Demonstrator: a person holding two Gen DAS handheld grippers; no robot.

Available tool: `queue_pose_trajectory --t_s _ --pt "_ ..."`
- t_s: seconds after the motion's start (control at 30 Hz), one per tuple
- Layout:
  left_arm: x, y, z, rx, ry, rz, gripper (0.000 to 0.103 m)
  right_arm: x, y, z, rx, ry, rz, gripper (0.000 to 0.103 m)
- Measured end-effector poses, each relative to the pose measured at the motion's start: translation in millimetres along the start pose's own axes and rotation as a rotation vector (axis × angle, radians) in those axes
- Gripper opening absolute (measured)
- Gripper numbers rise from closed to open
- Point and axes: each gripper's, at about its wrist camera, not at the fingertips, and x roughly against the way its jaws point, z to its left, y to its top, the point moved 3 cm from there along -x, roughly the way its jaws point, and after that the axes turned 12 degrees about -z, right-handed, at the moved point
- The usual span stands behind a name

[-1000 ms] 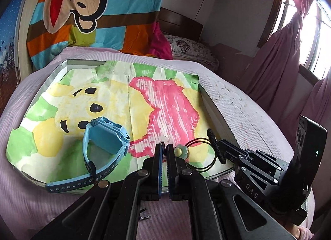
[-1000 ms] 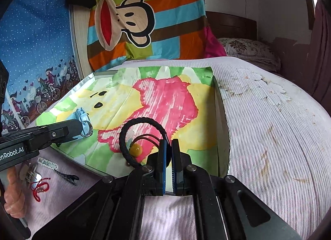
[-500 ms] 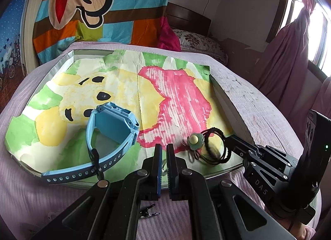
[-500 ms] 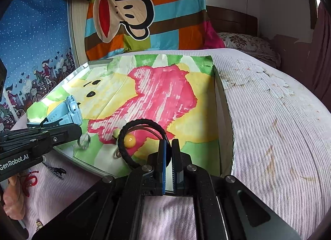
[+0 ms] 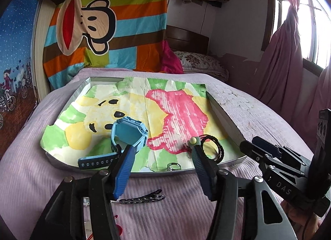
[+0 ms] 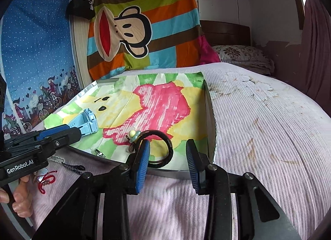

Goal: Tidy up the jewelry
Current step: 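Carry the hair tie and earring into the tray and open both tools, then lift both open tools away from the tray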

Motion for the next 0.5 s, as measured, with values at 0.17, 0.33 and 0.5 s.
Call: queue_pose_trajectory --t_s 0.17,0.33,0.5 --pt "29 5 2 -0.033 0.047 -0.071 0.08 29 4 -1 -0.011 -0.003 -0.069 0.05" --pt "61 3 4 -0.064 0.089 -0.127 0.097 59 7 2 -0.029 0.015 -0.136 0.081" --pt "94 -1 11 -0.061 0.133 -0.176 0.103 88 6 10 -0.04 0.038 -0.2 0.098"
